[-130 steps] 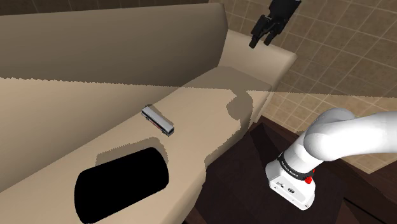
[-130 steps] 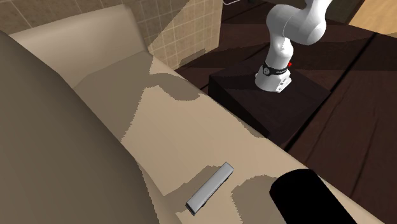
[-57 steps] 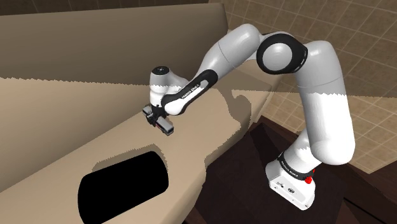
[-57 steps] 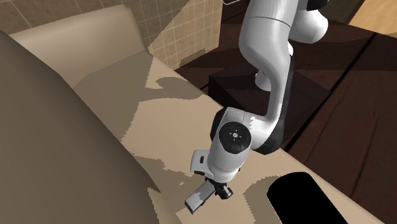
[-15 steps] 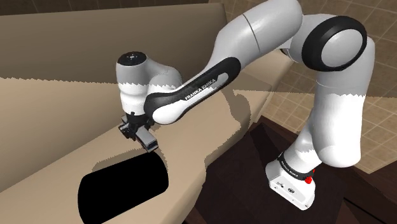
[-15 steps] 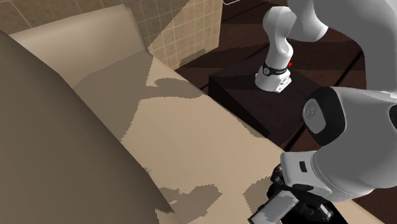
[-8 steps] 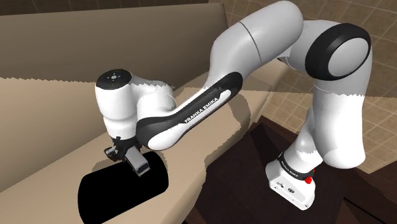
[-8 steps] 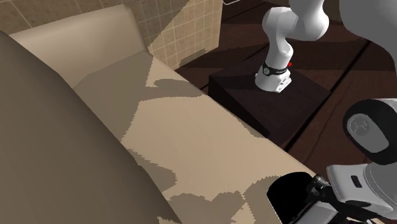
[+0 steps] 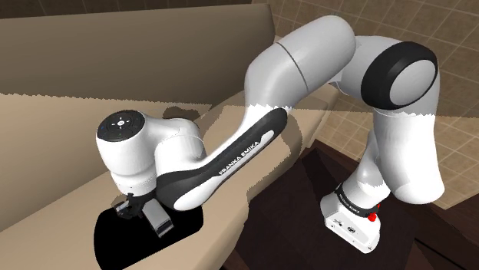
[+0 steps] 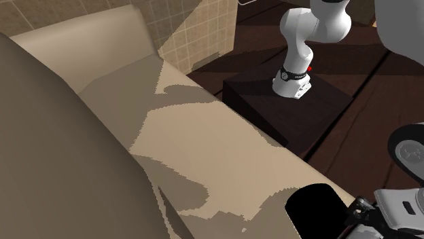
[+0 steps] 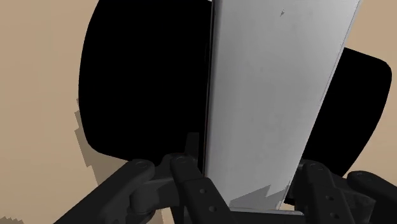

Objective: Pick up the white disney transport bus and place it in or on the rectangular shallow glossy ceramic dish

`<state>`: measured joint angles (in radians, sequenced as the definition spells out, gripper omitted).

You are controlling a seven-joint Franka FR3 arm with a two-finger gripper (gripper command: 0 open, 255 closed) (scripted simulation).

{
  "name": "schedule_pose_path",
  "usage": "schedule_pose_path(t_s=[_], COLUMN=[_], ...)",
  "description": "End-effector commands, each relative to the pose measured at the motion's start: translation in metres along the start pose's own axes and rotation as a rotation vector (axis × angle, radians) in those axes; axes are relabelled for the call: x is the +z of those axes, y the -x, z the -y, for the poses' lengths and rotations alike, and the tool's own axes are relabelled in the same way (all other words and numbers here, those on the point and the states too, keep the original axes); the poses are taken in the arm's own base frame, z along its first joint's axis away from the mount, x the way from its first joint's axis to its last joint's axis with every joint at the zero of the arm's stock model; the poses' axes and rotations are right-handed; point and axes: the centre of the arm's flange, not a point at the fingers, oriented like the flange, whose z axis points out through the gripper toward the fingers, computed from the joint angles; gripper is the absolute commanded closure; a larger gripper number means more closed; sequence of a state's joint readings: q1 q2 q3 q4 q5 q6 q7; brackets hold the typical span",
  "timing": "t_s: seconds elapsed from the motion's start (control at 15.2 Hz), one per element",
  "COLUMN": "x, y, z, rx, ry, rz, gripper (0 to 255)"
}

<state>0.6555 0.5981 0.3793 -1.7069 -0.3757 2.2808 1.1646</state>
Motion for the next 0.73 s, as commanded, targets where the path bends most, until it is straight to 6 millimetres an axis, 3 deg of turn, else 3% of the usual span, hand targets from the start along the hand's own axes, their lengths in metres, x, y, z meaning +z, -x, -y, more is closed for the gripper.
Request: schedule_pose_path(t_s=[0.0,0.4,0.66], x=[0.010,0.040,0.040], y=[0.001,0.004,0.004], z=[0.001,0.001,0.001], rx=[0.000,0.000,0.000], ry=[-0.001,-0.001,-0.001], rz=[-0.001,-0.001,-0.001], gripper=[255,255,255])
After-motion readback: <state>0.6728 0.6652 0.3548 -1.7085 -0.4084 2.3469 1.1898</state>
